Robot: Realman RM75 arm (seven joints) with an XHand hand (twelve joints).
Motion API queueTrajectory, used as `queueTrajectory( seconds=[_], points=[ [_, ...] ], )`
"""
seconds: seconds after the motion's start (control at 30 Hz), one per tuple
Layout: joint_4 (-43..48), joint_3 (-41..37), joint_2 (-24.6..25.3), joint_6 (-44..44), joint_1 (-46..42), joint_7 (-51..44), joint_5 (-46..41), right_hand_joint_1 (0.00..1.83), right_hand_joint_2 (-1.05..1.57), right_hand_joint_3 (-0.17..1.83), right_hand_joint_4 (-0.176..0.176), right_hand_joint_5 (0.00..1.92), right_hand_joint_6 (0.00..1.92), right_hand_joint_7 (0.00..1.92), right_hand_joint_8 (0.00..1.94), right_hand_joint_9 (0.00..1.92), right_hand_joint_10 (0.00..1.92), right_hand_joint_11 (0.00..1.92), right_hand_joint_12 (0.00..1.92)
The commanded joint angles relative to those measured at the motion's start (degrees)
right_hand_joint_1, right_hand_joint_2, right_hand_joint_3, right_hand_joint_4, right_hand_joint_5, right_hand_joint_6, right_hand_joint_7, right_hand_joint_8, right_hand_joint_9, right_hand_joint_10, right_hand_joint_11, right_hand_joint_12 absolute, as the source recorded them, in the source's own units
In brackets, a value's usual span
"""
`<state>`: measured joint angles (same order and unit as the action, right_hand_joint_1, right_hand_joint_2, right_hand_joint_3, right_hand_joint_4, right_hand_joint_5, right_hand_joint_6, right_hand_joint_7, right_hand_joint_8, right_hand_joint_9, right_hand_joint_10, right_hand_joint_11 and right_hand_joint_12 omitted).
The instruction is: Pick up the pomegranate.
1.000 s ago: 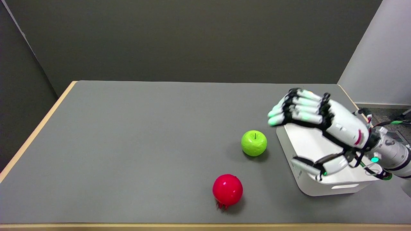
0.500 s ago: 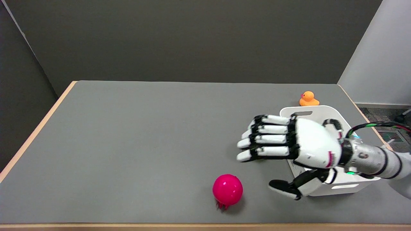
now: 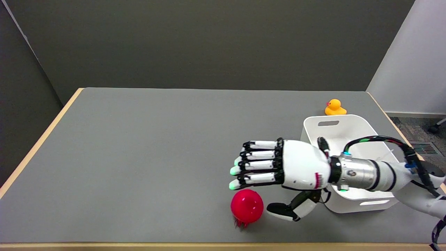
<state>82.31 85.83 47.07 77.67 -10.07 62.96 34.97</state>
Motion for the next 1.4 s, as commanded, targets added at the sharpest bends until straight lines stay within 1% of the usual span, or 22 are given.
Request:
queueTrajectory(
  seconds=[0.03,0.17,0.3,0.37,0.43,0.5,0.57,0.6,0.7,0.8,1.13,1.4],
  points=[
    [-0.1,6.7,1.5,-9.4,5.0,-0.7,8.8,0.71,0.60,0.96,0.090,0.30,0.58,0.42,0.45,0.29,0.78,0.13,1.30],
    [-0.6,6.7,1.1,-10.7,5.0,-0.7,10.9,0.69,0.59,0.96,0.095,0.27,0.53,0.38,0.42,0.27,0.75,0.12,1.28],
    [-0.6,7.1,0.6,-11.6,4.9,-0.7,13.1,0.63,0.58,0.99,0.086,0.21,0.47,0.31,0.40,0.19,0.69,0.07,1.16],
    [-0.7,6.7,0.2,-11.6,4.6,-0.7,13.2,0.67,0.57,0.96,0.083,0.20,0.43,0.28,0.34,0.15,0.65,0.03,1.19],
    [-0.6,6.2,-0.2,-11.6,4.1,-0.7,12.9,0.66,0.56,0.95,0.079,0.19,0.40,0.24,0.31,0.12,0.61,0.00,1.16],
    [-0.5,5.3,-0.5,-11.6,3.4,-0.7,12.8,0.66,0.56,0.94,0.079,0.18,0.39,0.23,0.29,0.10,0.59,0.00,1.13],
    [-0.2,4.3,-0.7,-11.6,2.5,-0.7,12.7,0.60,0.55,0.98,0.078,0.14,0.44,0.17,0.33,0.03,0.59,0.00,1.04],
    [0.0,3.7,-0.8,-11.6,2.0,-0.7,12.7,0.59,0.54,0.98,0.077,0.14,0.44,0.16,0.33,0.03,0.59,0.00,1.04],
    [0.0,2.6,-0.9,-11.5,1.1,-0.7,12.7,0.60,0.54,0.97,0.075,0.13,0.44,0.14,0.33,0.02,0.58,0.00,1.03],
    [-0.4,2.4,-0.9,-11.2,1.0,-0.7,12.7,0.64,0.54,0.93,0.073,0.16,0.37,0.17,0.26,0.03,0.55,0.00,1.04],
    [-1.3,2.2,-1.0,-11.0,0.3,-1.7,12.8,0.64,0.54,0.93,0.073,0.16,0.37,0.16,0.26,0.03,0.54,0.00,1.04],
    [-1.0,3.7,-0.6,-11.1,0.3,-2.7,12.8,0.64,0.54,0.93,0.073,0.16,0.36,0.16,0.26,0.02,0.53,0.00,1.04]
  ],
)
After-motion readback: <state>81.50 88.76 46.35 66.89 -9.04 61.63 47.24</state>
